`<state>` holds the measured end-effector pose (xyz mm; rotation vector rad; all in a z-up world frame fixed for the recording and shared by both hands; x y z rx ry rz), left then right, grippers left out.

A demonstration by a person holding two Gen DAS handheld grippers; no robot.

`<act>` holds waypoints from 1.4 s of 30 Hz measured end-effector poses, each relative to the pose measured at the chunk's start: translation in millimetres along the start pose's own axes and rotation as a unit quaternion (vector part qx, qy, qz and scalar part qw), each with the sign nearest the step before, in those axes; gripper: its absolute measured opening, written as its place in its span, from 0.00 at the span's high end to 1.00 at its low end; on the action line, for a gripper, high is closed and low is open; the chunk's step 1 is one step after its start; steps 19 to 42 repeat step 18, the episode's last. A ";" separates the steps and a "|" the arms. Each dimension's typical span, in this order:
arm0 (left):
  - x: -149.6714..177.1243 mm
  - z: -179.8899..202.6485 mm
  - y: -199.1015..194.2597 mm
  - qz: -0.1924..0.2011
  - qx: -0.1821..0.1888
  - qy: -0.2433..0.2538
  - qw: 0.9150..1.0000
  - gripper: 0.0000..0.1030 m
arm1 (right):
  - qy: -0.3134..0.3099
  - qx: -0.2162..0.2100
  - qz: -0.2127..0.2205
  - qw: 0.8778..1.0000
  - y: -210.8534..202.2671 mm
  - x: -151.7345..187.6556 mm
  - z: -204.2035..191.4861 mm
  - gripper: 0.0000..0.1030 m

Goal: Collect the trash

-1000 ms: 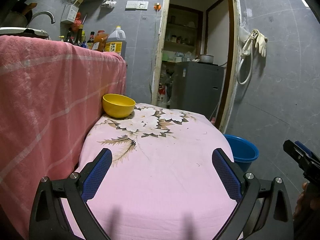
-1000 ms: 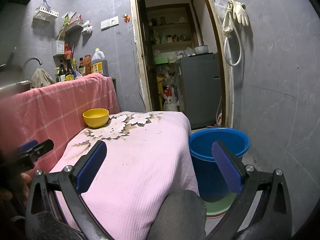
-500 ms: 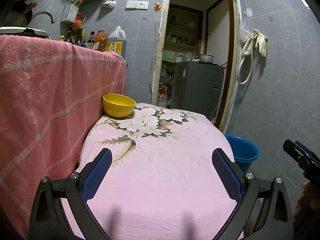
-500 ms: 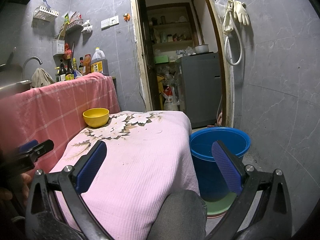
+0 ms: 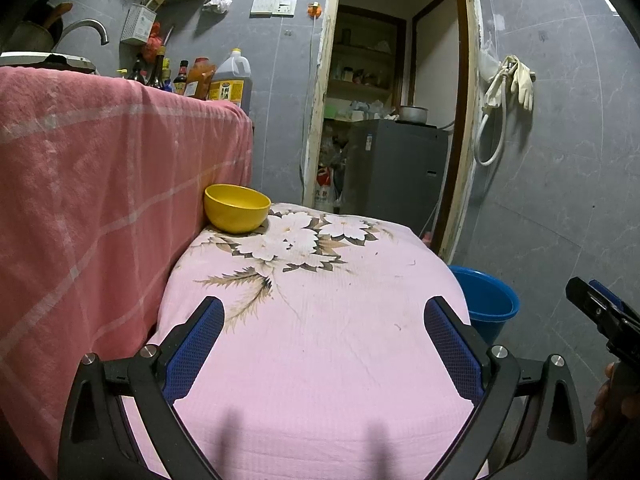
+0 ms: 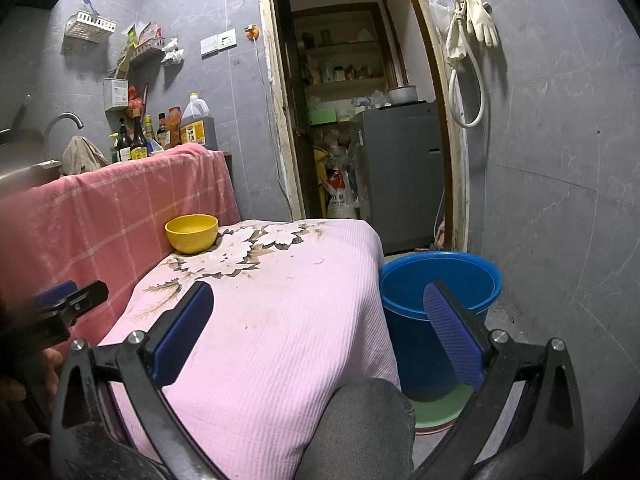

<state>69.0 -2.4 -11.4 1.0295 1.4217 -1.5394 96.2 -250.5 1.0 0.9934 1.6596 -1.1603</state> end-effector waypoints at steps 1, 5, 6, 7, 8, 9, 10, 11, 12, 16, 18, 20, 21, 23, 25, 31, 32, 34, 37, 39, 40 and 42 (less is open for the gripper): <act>-0.2 -0.3 0.9 -0.001 0.000 0.000 1.000 0.05 | 0.000 0.000 -0.001 1.000 0.1 0.3 0.2 0.00; 0.0 -1.3 3.3 -0.004 0.003 -0.002 1.000 0.05 | 0.001 0.001 -0.002 1.000 0.9 2.1 -1.2 0.00; 0.1 -1.2 3.4 -0.007 0.002 -0.003 1.000 0.05 | 0.001 0.001 -0.002 1.000 1.0 2.4 -1.5 0.00; -0.3 -1.9 3.8 -0.008 0.002 -0.005 1.000 0.05 | 0.000 0.001 -0.003 1.000 1.3 4.2 -2.2 0.00; -0.4 -2.4 3.7 -0.007 0.001 -0.007 1.000 0.05 | 0.000 0.001 -0.004 1.000 1.2 5.3 -2.5 0.00; -0.5 -2.8 3.4 -0.004 -0.004 -0.009 1.000 0.05 | 0.000 0.002 -0.005 1.000 1.1 6.5 -2.8 0.00; -0.3 -3.2 3.5 -0.002 -0.014 -0.009 1.000 0.05 | 0.000 0.002 -0.005 1.000 2.4 7.7 -2.6 0.00; -0.1 -3.2 4.2 -0.003 -0.017 -0.007 1.000 0.05 | 0.001 0.002 -0.006 1.000 2.0 8.8 -2.8 0.00; 0.2 -2.7 5.2 -0.004 -0.020 -0.004 1.000 0.05 | 0.001 0.002 -0.007 1.000 2.8 9.3 -2.9 0.00; 2.2 -2.6 8.3 -0.007 -0.026 0.003 1.000 0.05 | 0.003 0.003 -0.010 1.000 2.7 10.4 -3.5 0.00; 2.7 -4.1 9.2 -0.009 -0.024 0.002 1.000 0.05 | 0.004 0.004 -0.012 1.000 3.5 10.2 -4.1 0.00; 2.7 -4.1 9.2 -0.009 -0.024 0.002 1.000 0.05 | 0.004 0.004 -0.012 1.000 3.5 10.2 -4.1 0.00; 2.7 -4.1 9.2 -0.009 -0.024 0.002 1.000 0.05 | 0.004 0.004 -0.012 1.000 3.5 10.2 -4.1 0.00; 2.7 -4.1 9.2 -0.009 -0.024 0.002 1.000 0.05 | 0.004 0.004 -0.012 1.000 3.5 10.2 -4.1 0.00; 2.7 -4.1 9.2 -0.009 -0.024 0.002 1.000 0.05 | 0.004 0.004 -0.012 1.000 3.5 10.2 -4.1 0.00; 2.7 -4.1 9.2 -0.009 -0.024 0.002 1.000 0.05 | 0.004 0.004 -0.012 1.000 3.5 10.2 -4.1 0.00; 2.7 -4.1 9.2 -0.009 -0.024 0.002 1.000 0.05 | 0.004 0.004 -0.012 1.000 3.5 10.2 -4.1 0.00; 2.7 -4.1 9.2 -0.009 -0.024 0.002 1.000 0.05 | 0.004 0.004 -0.012 1.000 3.5 10.2 -4.1 0.00; 2.7 -4.1 9.2 -0.009 -0.024 0.002 1.000 0.05 | 0.004 0.004 -0.012 1.000 3.5 10.2 -4.1 0.00; 2.7 -4.1 9.2 -0.009 -0.024 0.002 1.000 0.05 | 0.004 0.004 -0.012 1.000 3.5 10.2 -4.1 0.00; 2.7 -4.1 9.2 -0.009 -0.024 0.002 1.000 0.05 | 0.004 0.004 -0.012 1.000 3.5 10.2 -4.1 0.00; 2.7 -4.1 9.2 -0.009 -0.024 0.002 1.000 0.05 | 0.004 0.004 -0.012 1.000 3.5 10.2 -4.1 0.00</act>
Point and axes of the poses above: each gripper's, at about its wrist camera, not at the fingertips, and y roughly the way its jaws point, z to its right, x to its underside, the point moved 2 cm from there along y, roughly the way its jaws point, and after that the axes turned 4 degrees about y, right-handed, at the moved point
